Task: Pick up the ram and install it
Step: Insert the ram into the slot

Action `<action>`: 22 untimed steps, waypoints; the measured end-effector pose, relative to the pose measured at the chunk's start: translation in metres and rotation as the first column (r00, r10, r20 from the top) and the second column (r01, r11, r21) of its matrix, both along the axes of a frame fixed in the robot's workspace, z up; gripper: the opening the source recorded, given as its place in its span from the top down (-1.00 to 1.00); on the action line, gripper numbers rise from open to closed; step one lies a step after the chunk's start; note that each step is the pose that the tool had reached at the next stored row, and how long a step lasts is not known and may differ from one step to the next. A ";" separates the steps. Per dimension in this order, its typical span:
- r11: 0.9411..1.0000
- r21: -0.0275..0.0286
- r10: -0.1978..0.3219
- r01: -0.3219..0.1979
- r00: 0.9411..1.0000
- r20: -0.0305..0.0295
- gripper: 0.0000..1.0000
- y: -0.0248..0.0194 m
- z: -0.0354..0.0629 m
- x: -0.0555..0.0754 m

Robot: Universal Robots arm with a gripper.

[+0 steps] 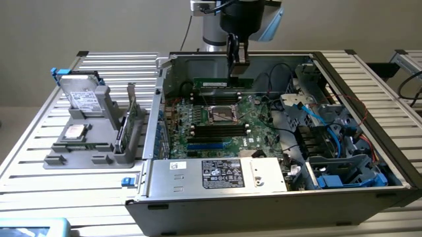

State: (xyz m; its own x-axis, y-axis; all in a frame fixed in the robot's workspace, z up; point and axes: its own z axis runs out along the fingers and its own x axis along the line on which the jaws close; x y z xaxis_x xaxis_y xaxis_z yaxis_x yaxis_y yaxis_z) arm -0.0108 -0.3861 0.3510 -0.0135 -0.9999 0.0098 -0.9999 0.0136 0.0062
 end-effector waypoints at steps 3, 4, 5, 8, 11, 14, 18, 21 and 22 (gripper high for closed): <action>1.000 0.000 0.006 -0.006 1.000 0.000 0.73 0.0000 -0.0026 0.000; 1.000 0.000 0.010 -0.010 1.000 0.000 0.73 0.0000 -0.0036 0.000; 1.000 0.000 0.014 -0.014 1.000 0.000 0.73 0.0000 -0.0045 0.000; 1.000 -0.003 0.024 -0.024 1.000 0.001 0.73 0.0002 -0.0074 -0.001; 0.999 -0.010 0.032 -0.032 0.999 0.002 0.73 0.0003 -0.0096 -0.001; 0.999 -0.014 0.034 -0.034 0.999 0.002 0.73 0.0002 -0.0100 -0.001; 0.999 -0.023 0.034 -0.034 0.999 0.001 0.73 0.0003 -0.0142 -0.001; 0.999 -0.031 0.034 -0.034 0.999 0.001 0.73 0.0002 -0.0180 -0.001; 0.999 -0.034 0.034 -0.034 0.999 0.001 0.73 0.0003 -0.0194 -0.001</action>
